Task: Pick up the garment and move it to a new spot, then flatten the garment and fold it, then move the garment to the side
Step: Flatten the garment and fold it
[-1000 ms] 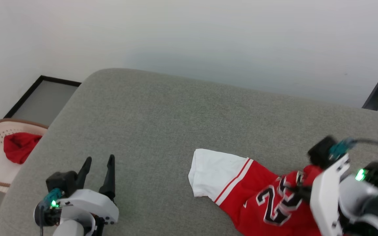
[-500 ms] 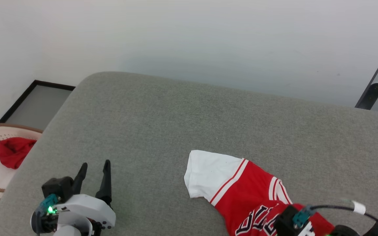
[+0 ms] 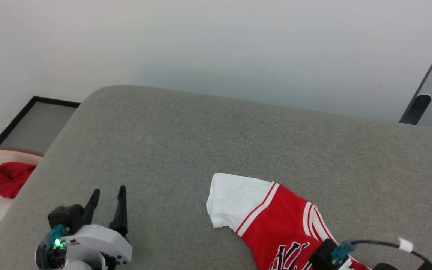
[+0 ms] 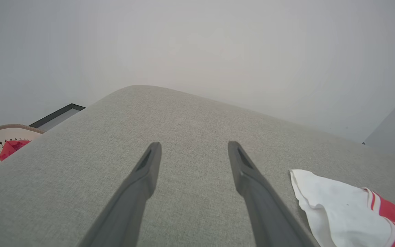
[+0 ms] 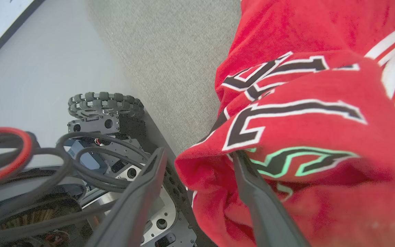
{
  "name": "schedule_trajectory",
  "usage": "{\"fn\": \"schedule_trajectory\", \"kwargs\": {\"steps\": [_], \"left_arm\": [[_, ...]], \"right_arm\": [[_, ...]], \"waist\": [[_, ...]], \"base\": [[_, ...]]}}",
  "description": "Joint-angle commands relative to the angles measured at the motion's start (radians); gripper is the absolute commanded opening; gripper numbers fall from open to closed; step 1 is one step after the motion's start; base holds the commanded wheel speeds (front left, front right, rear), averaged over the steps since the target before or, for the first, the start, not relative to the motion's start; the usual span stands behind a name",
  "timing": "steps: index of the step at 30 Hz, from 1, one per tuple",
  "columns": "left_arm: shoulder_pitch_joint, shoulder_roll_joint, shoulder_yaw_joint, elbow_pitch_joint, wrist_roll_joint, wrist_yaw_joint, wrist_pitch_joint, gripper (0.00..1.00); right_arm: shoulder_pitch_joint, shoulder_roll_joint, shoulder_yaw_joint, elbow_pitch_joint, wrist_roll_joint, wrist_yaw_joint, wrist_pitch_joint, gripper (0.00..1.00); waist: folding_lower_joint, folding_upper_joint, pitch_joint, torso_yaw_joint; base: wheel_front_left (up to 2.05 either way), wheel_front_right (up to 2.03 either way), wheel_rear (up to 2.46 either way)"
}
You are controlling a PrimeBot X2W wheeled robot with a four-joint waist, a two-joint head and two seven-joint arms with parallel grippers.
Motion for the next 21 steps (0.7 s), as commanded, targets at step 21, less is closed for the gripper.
{"fn": "schedule_trajectory", "kwargs": {"steps": [21], "left_arm": [[0.009,0.034,-0.006,-0.028,0.014,-0.002,-0.001,1.0]], "right_arm": [[0.008,0.076,-0.302,0.01,-0.162,0.0,-0.39,1.0]], "waist": [[0.0,0.0,-0.008,-0.136]], "base": [[0.0,0.0,0.0]]}}
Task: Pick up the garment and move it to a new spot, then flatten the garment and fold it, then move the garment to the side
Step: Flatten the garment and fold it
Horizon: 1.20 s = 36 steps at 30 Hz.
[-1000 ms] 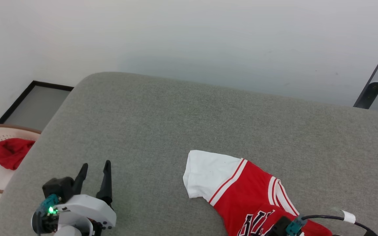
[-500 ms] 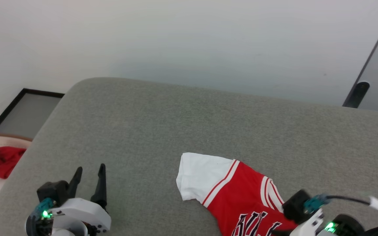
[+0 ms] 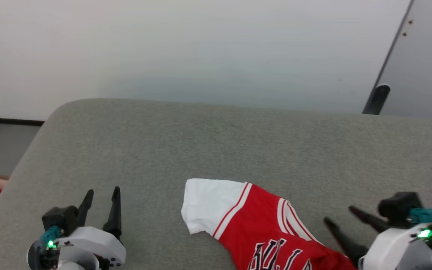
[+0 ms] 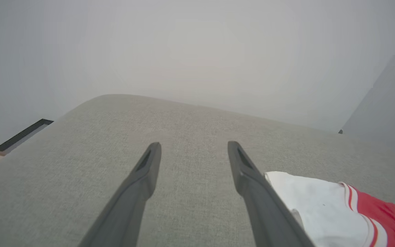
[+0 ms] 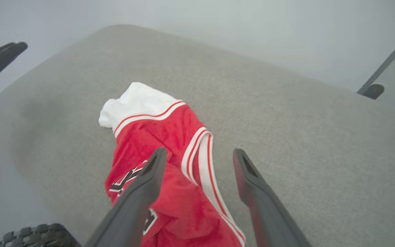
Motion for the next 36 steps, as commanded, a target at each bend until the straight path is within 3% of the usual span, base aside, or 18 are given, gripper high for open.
{"fn": "schedule_trajectory", "kwargs": {"steps": [1,16,23,27,36], "left_arm": [[-0.012,0.004,-0.005,-0.002,0.008,-0.002,-0.001,1.0],[-0.08,0.068,-0.078,0.018,-0.037,-0.003,0.014,1.0],[-0.118,0.11,-0.156,0.001,-0.117,-0.003,0.088,1.0],[-0.167,0.171,-0.252,-0.023,-0.202,-0.003,0.222,1.0],[-0.332,0.338,-0.494,-0.054,-0.448,-0.003,0.719,1.0]], "right_arm": [[0.015,0.004,-0.024,0.005,-0.032,0.0,-0.054,1.0],[0.049,0.127,-0.236,0.131,-0.303,0.0,-0.58,1.0],[0.04,0.191,-0.253,0.216,-0.346,0.0,-0.677,1.0],[0.021,0.196,-0.249,0.227,-0.343,0.0,-0.684,1.0],[-0.031,0.182,-0.242,0.245,-0.315,0.0,-0.661,1.0]], "waist": [[0.0,-0.0001,0.006,-0.027],[0.0,-0.0001,0.026,-0.134],[0.0,-0.0001,0.045,-0.198],[0.0,-0.0001,0.067,-0.24],[0.0,-0.0001,0.145,-0.334]], "base": [[0.0,0.0,0.0],[0.0,0.0,0.0],[0.0,0.0,0.0],[0.0,0.0,0.0],[0.0,0.0,0.0]]}}
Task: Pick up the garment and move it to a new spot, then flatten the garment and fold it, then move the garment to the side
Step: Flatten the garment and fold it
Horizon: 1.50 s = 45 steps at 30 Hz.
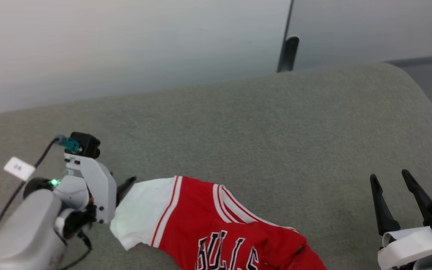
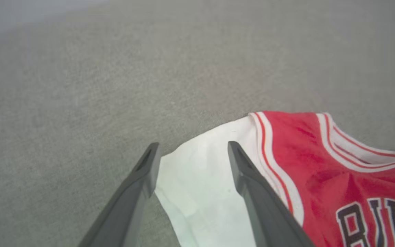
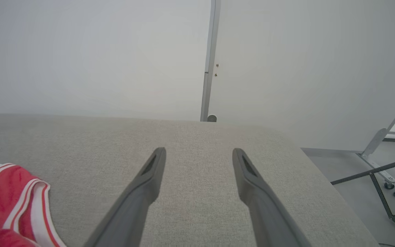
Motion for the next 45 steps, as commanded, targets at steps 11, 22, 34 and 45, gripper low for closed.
{"fn": "schedule_trajectory", "kwargs": {"steps": [11,22,34,45], "left_arm": [[-0.157,0.076,-0.182,0.145,-0.025,-0.003,0.228,1.0],[-0.178,0.057,-0.322,0.327,-0.052,0.003,0.358,0.62],[-0.265,0.024,-0.372,0.332,-0.113,-0.001,0.377,0.0],[-0.41,0.078,-0.326,0.399,-0.055,0.04,0.225,0.0]], "right_arm": [[-0.039,0.008,0.004,0.017,0.038,0.0,0.016,1.0],[-0.066,0.018,0.0,0.017,0.061,0.0,0.028,1.0],[-0.064,0.018,-0.013,0.015,0.051,0.0,0.041,1.0],[-0.032,0.007,-0.016,0.015,0.038,0.0,0.061,1.0]], "waist": [[0.0,0.0,0.116,-0.104],[0.0,0.0,0.16,-0.103],[0.0,0.0,0.144,-0.06],[0.0,0.0,0.074,-0.023]], "base": [[0.0,0.0,0.0],[0.0,0.0,0.0],[0.0,0.0,0.0],[0.0,0.0,0.0]]}}
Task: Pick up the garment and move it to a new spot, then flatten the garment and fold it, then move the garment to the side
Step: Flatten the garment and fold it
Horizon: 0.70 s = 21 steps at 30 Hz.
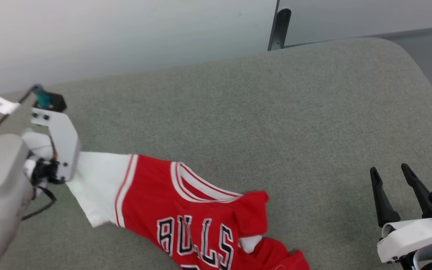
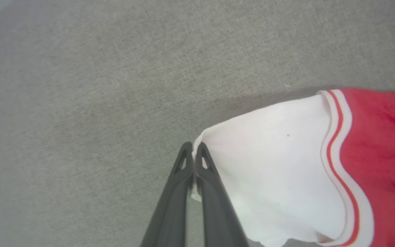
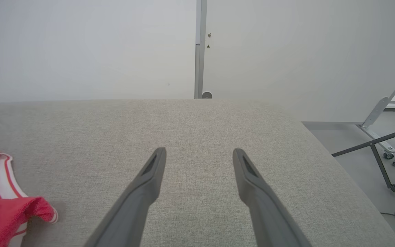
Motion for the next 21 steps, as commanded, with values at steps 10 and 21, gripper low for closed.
{"fn": "schedule_trajectory", "kwargs": {"steps": [10,21], "left_arm": [[0.033,0.062,0.034,0.118,-0.012,0.086,-0.031,0.0],[0.156,0.032,0.079,0.202,-0.098,0.129,-0.012,0.02]], "right_arm": [[0.041,-0.018,0.003,-0.02,-0.004,0.0,0.034,1.0],[0.061,-0.02,0.001,-0.044,0.002,0.0,0.063,1.0]], "waist": [[0.0,-0.0001,-0.063,0.012],[0.0,-0.0001,-0.08,0.022]], "base": [[0.0,0.0,0.0],[0.0,0.0,0.0]]}}
